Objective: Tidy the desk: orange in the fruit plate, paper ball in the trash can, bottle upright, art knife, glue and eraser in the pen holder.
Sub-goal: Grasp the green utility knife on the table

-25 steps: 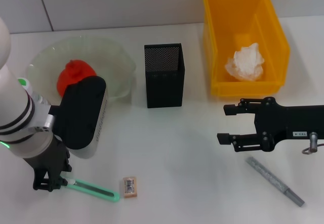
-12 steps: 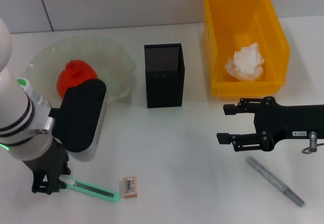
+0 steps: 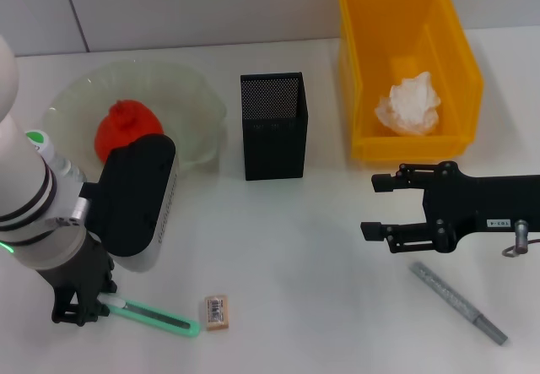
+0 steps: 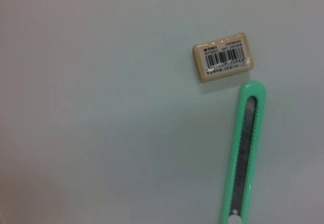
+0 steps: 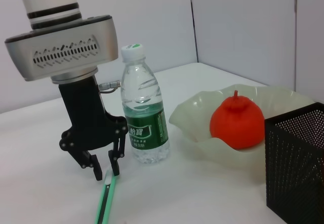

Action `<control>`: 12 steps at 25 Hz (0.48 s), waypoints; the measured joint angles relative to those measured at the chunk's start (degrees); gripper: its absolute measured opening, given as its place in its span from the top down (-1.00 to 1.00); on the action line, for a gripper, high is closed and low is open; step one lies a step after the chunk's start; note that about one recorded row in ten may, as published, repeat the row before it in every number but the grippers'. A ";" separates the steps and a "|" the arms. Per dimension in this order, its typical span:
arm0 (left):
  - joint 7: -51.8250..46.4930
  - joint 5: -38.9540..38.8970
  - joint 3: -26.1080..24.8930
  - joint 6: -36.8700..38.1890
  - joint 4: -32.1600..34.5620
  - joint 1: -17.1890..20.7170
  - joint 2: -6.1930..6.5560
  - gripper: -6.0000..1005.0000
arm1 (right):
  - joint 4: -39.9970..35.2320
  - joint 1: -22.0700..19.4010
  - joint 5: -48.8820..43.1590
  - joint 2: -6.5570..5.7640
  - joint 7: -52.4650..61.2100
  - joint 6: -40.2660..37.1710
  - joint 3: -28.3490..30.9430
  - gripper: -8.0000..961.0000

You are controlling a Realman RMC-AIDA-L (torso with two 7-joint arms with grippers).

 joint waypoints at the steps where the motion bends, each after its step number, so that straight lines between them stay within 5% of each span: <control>1: 0.13 0.00 0.03 -0.06 -0.03 0.00 0.00 0.53 | 0.00 0.00 0.00 0.00 0.00 0.00 0.00 -0.59; 12: 0.71 0.00 0.12 -0.84 -1.53 -0.24 0.00 0.53 | -0.02 0.00 0.00 0.00 0.01 -0.07 0.00 -0.59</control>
